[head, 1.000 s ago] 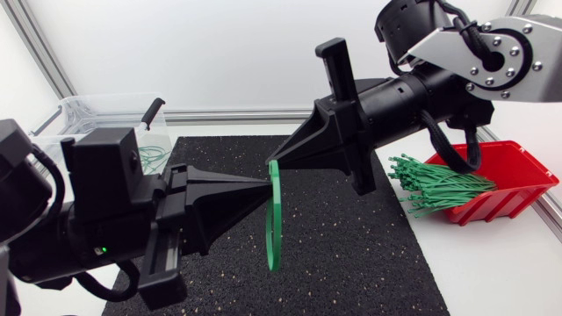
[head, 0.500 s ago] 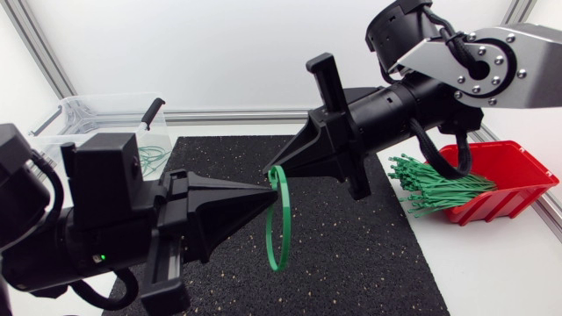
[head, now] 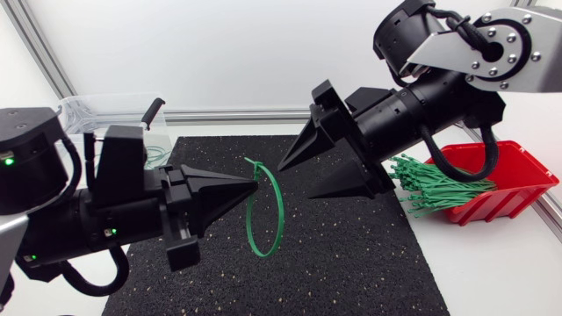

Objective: Take a green cable tie from the red box, thread the tail through the head to close it, then place it in the transparent bin on the left.

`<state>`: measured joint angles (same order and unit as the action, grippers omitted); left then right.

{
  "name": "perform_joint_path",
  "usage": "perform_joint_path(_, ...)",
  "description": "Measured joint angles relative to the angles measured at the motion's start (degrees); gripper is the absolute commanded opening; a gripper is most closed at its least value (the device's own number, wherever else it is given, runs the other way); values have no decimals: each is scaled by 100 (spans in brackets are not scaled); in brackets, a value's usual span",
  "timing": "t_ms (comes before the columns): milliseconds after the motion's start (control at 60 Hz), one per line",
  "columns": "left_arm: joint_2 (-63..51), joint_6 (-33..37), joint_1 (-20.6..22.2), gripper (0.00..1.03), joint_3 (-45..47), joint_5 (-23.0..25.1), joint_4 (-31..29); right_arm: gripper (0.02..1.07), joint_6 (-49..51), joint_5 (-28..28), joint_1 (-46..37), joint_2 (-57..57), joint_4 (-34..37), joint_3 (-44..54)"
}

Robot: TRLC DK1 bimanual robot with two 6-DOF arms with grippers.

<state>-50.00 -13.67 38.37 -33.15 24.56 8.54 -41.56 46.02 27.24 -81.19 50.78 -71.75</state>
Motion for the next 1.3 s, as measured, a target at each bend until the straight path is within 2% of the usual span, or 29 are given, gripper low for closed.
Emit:
perform_joint_path(83, -103, 223, -142, 4, -103, -339, -577, 104, 376, -542, -33, -166, 262, -57)
perform_joint_path(217, -166, 584, -229, 4, -258, -1106, -1327, 104, 949, -1770, -74, -420, 675, -68)
perform_joint_path(367, -302, 953, -503, 4, -415, -2050, -1937, 103, 1414, -3073, -81, -437, 739, -44)
perform_joint_path(483, -420, 1274, -1134, 4, -535, -2538, -2083, 103, 1808, -4116, -81, -319, 739, 63)
perform_joint_path(617, -518, 1585, -2177, 4, -822, -2643, -1843, 103, 2164, -4868, -120, -2, 658, 219)
perform_joint_path(733, -811, 1742, -3187, 4, -1327, -2664, -1432, 103, 2433, -5101, -201, 302, 459, 343)
perform_joint_path(800, -1128, 1790, -3694, 4, -1836, -2660, -1394, 103, 2623, -5200, -302, 442, 323, 444)
perform_joint_path(950, -2026, 1801, -4507, 4, -3082, -2656, -1508, 103, 2837, -5263, -549, 612, 317, 645)
perform_joint_path(1083, -3058, 1799, -4948, 4, -4459, -2656, -2142, 103, 2881, -5292, -638, 918, 321, 887)
perform_joint_path(1200, -3895, 1779, -5056, 4, -5300, -2656, -2549, 103, 2922, -5292, -638, 1244, 328, 1038)
perform_joint_path(1300, -4708, 1705, -5064, 4, -6037, -2649, -3213, 103, 2946, -5292, -658, 1377, 348, 1088)
